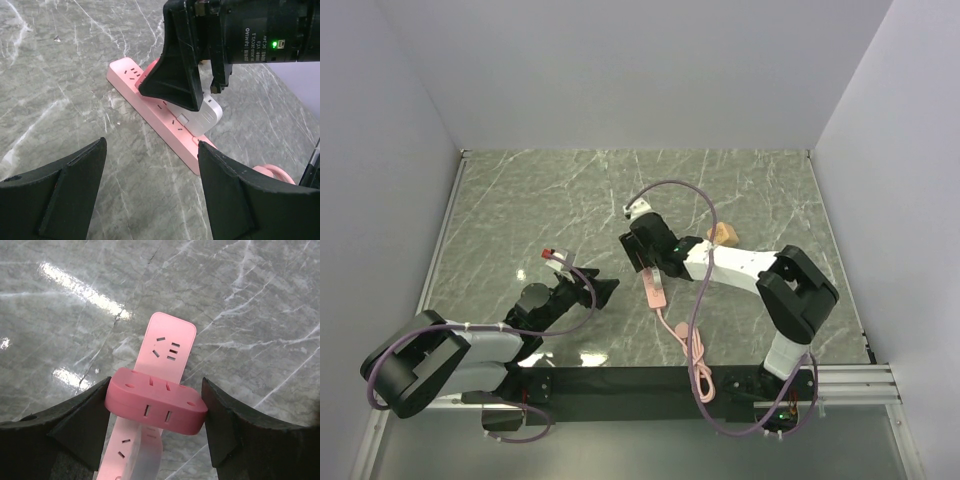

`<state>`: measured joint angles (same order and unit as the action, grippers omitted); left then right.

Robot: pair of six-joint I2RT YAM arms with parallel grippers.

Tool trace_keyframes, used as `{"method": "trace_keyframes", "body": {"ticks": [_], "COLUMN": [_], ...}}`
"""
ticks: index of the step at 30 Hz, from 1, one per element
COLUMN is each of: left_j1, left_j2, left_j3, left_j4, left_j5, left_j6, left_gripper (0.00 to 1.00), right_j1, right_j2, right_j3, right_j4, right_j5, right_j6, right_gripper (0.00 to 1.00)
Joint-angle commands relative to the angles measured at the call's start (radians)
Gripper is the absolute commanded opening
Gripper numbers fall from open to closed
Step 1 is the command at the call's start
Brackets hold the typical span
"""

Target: Insert the plug

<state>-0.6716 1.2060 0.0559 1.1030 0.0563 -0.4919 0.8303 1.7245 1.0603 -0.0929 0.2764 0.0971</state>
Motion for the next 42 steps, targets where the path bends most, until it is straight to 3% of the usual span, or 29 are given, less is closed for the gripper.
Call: {"method": "trace_keyframes", "body": {"ticks": [1, 13, 19, 25, 26, 27, 30, 35, 42], "left_j1": [0.004, 0.015, 0.023, 0.024, 0.024, 0.024, 0.026, 0.026, 0.027], "left_j2": [-0.014, 0.001, 0.014, -0.045, -0.049, -0.055, -0.086, -0.212, -0.339], "left_j3": [-0.027, -0.033, -0.031, -0.010, -0.004, 0.008, 0.031, 0.058, 0.140], "left_j4": [0.063, 0.083, 0.090, 0.009, -0.005, -0.032, -0.075, -0.207, -0.442], "left_j5": [0.013, 0.022, 0.034, 0.007, 0.002, -0.003, -0.018, -0.082, -0.216], "left_j6": [0.001, 0.001, -0.007, -0.017, -0.020, -0.025, -0.033, -0.028, -0.013], "left_gripper": [0.79, 0.79, 0.79, 0.80, 0.80, 0.80, 0.81, 0.81, 0.86], "right_j1": [0.001, 0.000, 0.000, -0.002, -0.003, -0.002, -0.007, -0.028, -0.080], "right_j2": [0.056, 0.066, 0.093, 0.021, 0.011, -0.002, -0.061, -0.235, -0.419], "right_j3": [0.029, 0.038, 0.010, 0.000, 0.000, 0.000, -0.006, -0.042, -0.085], "right_j4": [-0.045, -0.151, -0.114, -0.056, -0.050, -0.035, -0.008, 0.056, 0.061], "right_j5": [-0.068, -0.123, -0.187, -0.201, -0.215, -0.221, -0.201, -0.111, 0.013], "right_j6": [0.015, 0.056, 0.095, 0.115, 0.118, 0.119, 0.118, 0.093, 0.006], "right_gripper": [0.00, 0.00, 0.00, 0.02, 0.12, 0.37, 0.70, 0.92, 0.95]}}
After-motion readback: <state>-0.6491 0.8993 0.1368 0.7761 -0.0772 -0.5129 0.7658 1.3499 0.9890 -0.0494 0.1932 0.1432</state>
